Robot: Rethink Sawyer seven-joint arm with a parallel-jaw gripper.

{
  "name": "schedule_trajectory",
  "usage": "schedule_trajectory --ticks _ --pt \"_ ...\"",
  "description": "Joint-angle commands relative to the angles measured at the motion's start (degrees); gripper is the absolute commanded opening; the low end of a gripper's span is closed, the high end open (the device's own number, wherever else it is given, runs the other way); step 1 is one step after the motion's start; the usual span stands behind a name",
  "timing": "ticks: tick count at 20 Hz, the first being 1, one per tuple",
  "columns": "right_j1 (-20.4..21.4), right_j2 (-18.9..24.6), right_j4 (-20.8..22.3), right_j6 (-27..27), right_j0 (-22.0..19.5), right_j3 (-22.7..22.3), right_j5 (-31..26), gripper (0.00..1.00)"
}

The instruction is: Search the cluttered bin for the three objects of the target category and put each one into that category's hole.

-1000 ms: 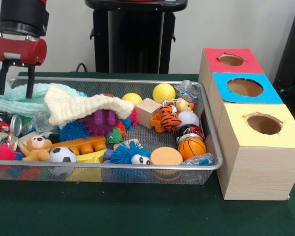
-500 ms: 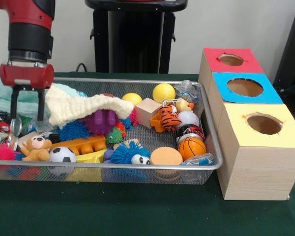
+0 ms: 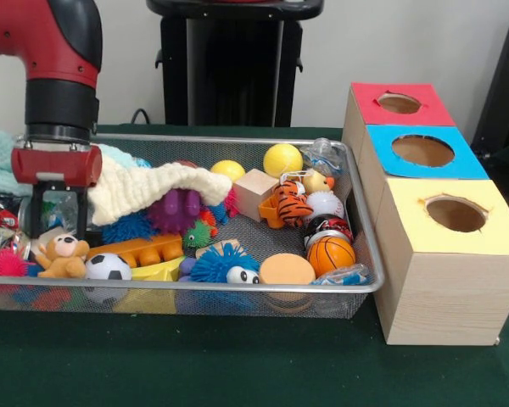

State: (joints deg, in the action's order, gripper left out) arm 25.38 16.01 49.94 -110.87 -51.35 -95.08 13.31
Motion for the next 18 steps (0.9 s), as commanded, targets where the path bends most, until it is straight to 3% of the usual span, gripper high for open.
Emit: schedule_trajectory --ticks 1,8,15,18 --pt "-6.5 -2.9 3.5 -1.9 0.7 7.4 4.7 1.00" --pt "-12.1 -1.6 6.3 -2.3 -2.1 9.3 0.6 1.00" --pt "-17.8 4.7 7.0 2.7 -8.9 10.7 -11.5 1.00" --pt "-18.7 6.3 4.4 5.8 -10.9 9.7 -16.9 1.00"
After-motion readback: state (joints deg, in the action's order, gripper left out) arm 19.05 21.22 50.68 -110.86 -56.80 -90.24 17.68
